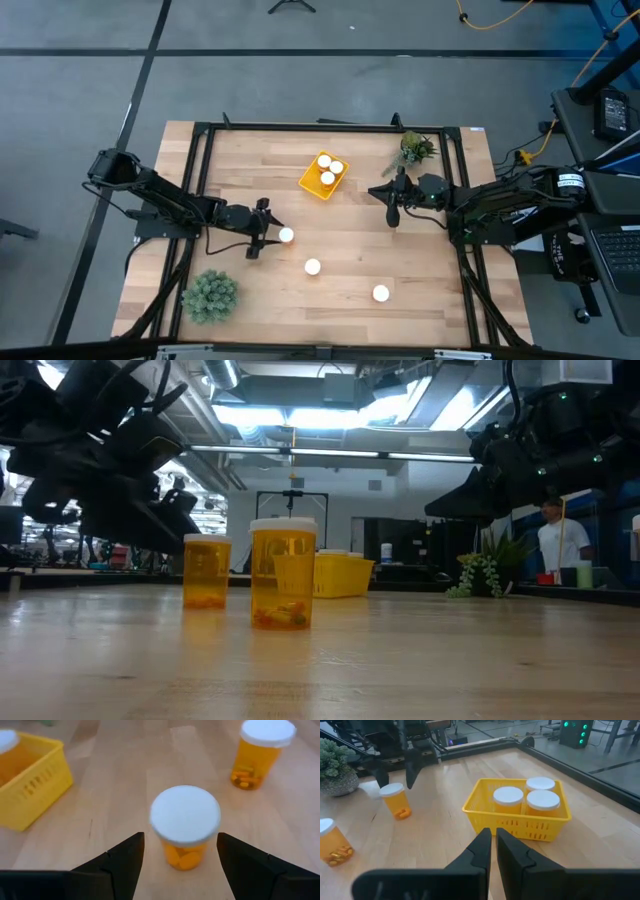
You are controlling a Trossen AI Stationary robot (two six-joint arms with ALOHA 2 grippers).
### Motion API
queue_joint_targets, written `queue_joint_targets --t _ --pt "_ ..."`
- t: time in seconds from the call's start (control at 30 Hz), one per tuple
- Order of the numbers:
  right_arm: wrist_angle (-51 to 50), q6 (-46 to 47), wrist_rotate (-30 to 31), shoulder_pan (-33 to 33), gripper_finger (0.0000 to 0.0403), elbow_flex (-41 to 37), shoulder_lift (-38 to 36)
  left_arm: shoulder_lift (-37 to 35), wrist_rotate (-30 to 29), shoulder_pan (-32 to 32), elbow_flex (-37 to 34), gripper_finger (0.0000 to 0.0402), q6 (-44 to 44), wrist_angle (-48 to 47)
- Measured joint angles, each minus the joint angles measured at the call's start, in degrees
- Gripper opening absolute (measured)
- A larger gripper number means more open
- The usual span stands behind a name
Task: Pick and place pill bottles into a basket
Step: Put the top pill bottle into the bin
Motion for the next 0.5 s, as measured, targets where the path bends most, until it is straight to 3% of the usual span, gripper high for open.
queue_joint_targets --t 0.17,0.5 --pt "0.0 0.0 0.0 0.0 0.0032 0.0 0.0 0.0 2.7 -0.1 0.0 0.0244 0.6 0.0" --pt "0.0 0.2 0.0 0.0 0.0032 0.0 0.0 0.0 2.5 -0.1 0.0 0.0229 0.7 0.0"
